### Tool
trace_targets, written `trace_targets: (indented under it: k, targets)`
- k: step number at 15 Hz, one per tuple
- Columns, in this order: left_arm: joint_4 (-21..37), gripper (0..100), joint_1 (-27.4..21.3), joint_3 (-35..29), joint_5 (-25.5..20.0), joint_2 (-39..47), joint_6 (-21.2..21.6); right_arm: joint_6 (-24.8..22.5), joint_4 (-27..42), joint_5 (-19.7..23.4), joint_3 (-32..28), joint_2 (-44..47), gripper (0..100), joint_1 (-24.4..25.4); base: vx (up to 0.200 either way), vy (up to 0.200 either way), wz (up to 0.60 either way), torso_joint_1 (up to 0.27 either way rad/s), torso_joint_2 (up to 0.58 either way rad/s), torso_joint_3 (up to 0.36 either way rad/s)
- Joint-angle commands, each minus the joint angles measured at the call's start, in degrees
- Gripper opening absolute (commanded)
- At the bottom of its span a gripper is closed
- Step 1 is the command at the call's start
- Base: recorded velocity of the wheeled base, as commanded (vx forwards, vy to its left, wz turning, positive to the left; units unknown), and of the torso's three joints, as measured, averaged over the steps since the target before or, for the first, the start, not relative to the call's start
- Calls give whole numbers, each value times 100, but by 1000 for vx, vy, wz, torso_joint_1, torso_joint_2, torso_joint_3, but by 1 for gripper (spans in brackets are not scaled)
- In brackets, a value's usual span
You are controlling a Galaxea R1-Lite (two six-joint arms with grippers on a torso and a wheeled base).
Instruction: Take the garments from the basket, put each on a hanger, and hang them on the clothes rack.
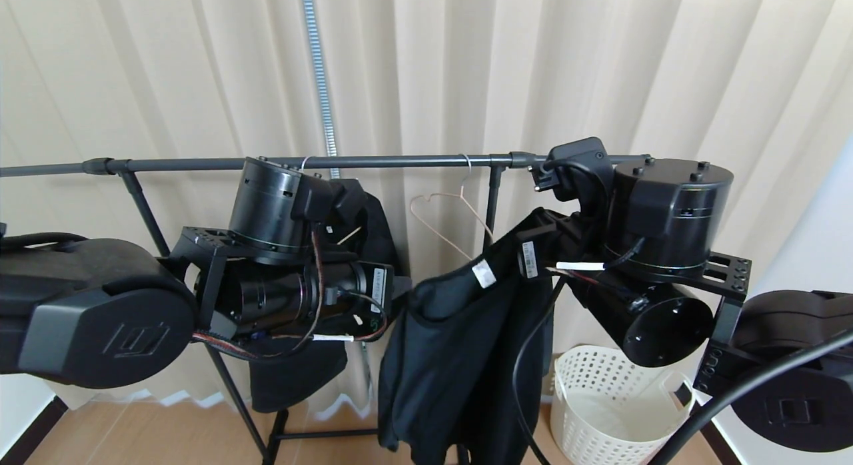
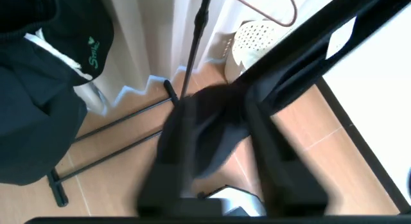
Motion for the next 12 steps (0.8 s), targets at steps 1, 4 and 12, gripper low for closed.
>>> trace_targets:
  k: [1, 4, 12]
  targets:
    - [-2, 100, -5, 34, 1, -4, -1, -11, 6, 2, 4, -31, 0, -82, 0, 0, 0, 0, 0, 0]
    - [-55, 100, -32, 131, -43, -57, -19, -178, -3, 2, 75, -110, 0, -284, 0, 0, 0, 0, 0, 0]
    - [-2946, 100, -41, 1845, 19, 295, 1045, -1074, 6, 11, 611, -619, 0, -653, 0, 0, 0, 0, 0, 0]
